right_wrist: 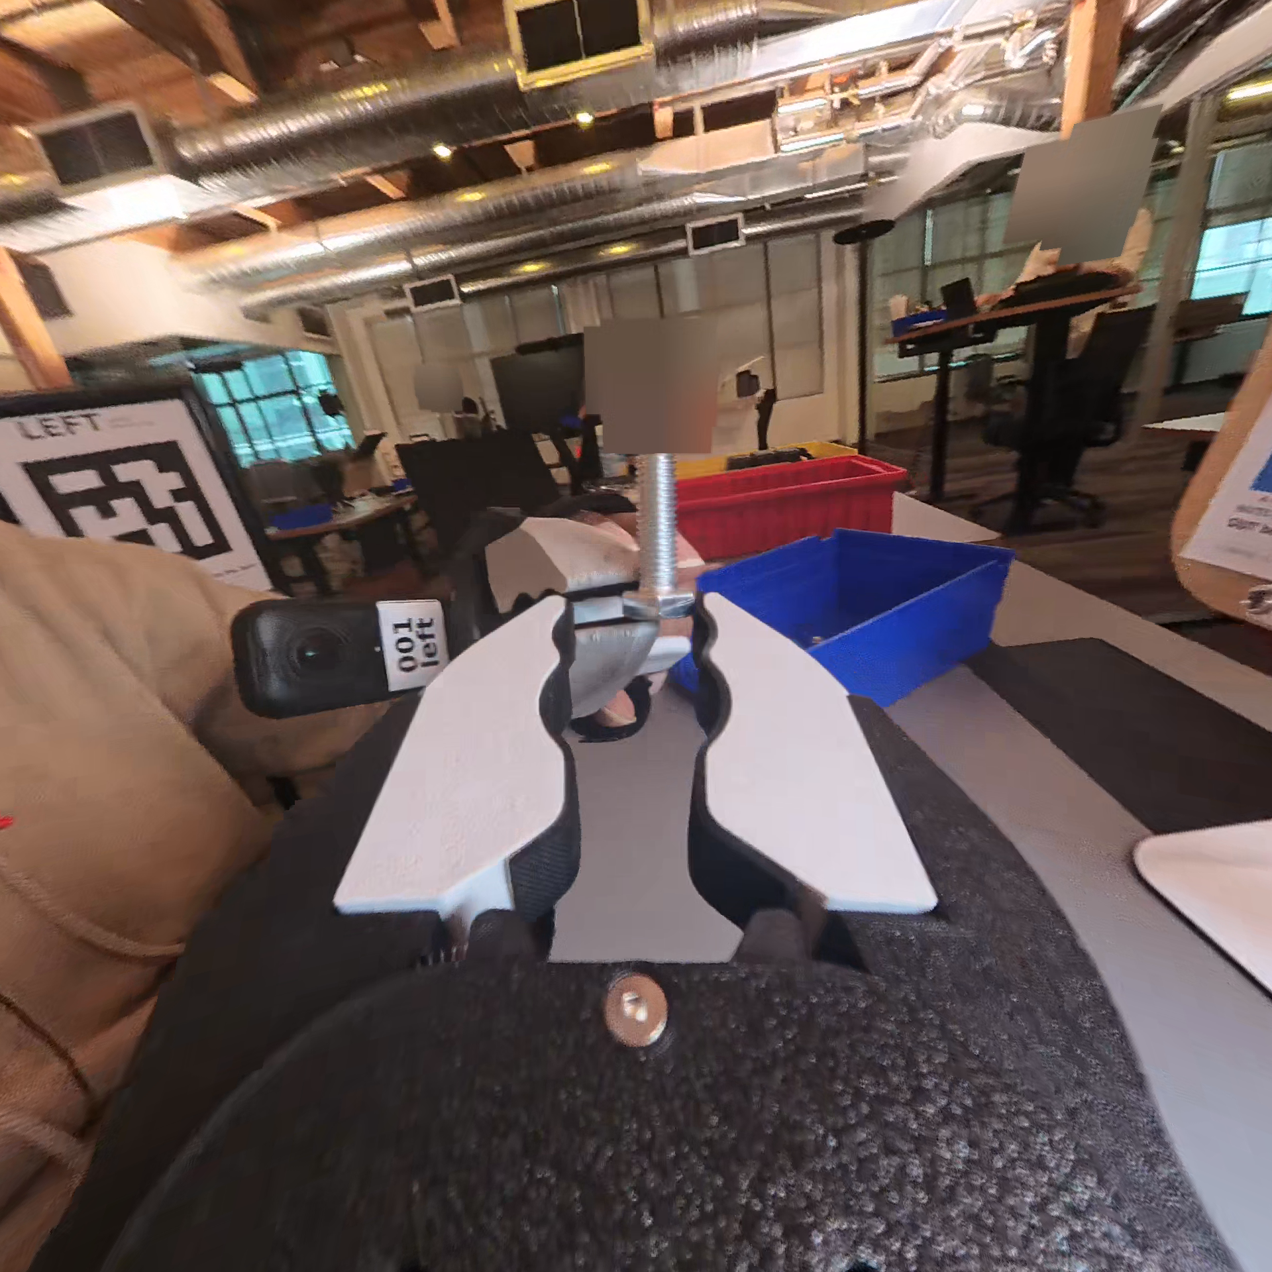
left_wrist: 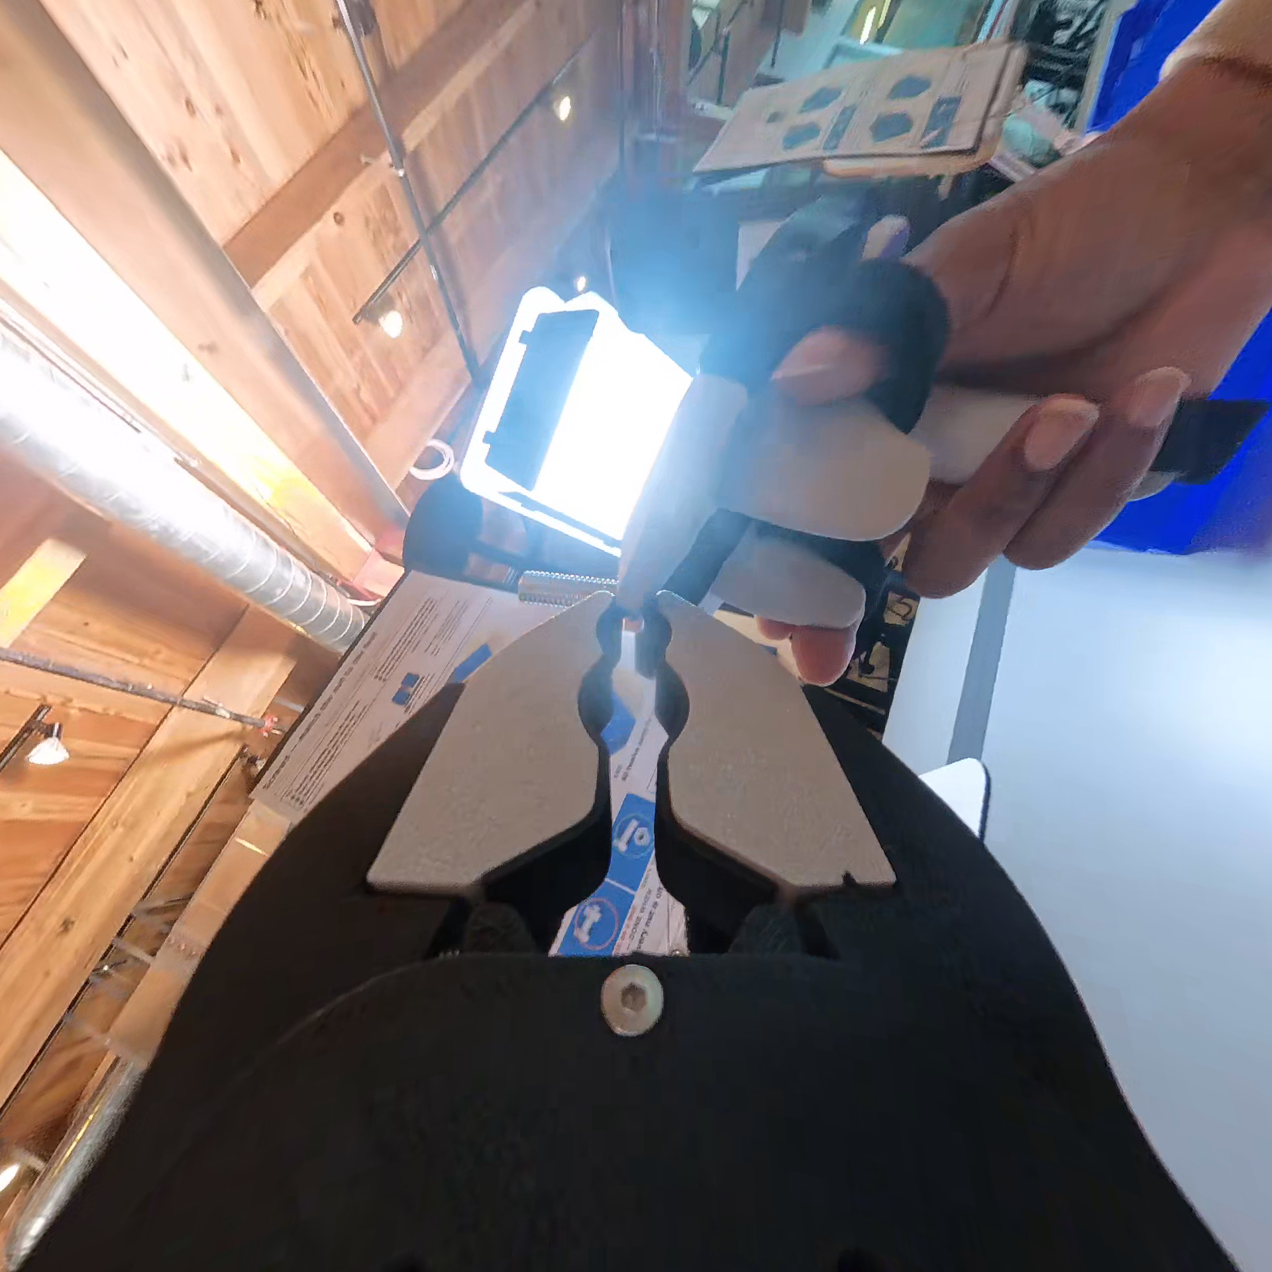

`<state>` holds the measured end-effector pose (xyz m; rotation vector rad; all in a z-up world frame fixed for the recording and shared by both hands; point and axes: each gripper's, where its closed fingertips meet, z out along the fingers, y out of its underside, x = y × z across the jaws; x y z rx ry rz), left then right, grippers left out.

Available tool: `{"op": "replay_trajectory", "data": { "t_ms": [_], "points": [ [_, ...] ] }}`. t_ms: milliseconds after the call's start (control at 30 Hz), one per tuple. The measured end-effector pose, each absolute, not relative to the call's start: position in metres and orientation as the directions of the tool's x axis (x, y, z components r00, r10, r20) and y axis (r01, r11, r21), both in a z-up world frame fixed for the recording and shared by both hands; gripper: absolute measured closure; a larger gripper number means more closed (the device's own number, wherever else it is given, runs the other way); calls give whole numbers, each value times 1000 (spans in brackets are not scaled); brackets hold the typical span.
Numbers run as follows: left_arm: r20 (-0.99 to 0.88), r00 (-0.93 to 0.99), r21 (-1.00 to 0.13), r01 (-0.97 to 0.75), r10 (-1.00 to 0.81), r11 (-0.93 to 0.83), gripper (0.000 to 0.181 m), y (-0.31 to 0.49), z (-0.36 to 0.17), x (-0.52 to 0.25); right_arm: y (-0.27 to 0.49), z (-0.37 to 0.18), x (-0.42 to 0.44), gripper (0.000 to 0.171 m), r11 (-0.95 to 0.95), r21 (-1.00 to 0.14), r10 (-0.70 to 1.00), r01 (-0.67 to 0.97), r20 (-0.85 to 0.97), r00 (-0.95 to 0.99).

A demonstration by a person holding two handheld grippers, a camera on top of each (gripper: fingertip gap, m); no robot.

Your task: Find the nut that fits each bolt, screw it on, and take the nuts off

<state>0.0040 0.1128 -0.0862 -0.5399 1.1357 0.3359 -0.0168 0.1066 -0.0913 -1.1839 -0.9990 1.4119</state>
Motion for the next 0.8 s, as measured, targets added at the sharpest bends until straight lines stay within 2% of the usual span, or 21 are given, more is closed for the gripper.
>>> {"op": "replay_trajectory", "data": {
  "t_ms": [233,433,633,700,767,800],
  "points": [
    [-942,335,-204,-488,-33,849,174,89,-103,6,83,-105,-18,140,-109,-987,991,-115,-100,-84],
    [-951,308,-176,-466,-28,867,174,73,-94,4,67,-96,-19,142,-124,-986,985,-115,-108,-138],
    [-943,326,-227,-469,-72,854,175,81,-97,4,81,-99,-12,151,-158,-980,986,-118,-149,-79],
    [-922,326,-340,-418,-210,842,174,87,-104,3,91,-104,-8,151,-131,-985,991,-114,-130,-17],
    [-744,379,-648,-215,-549,730,149,90,-93,-8,101,-99,5,151,-142,-977,989,-158,-145,11],
    [-571,347,-808,-80,-744,583,141,90,-84,-14,105,-100,9,151,-130,-979,990,-158,-137,34]
  ]
}}
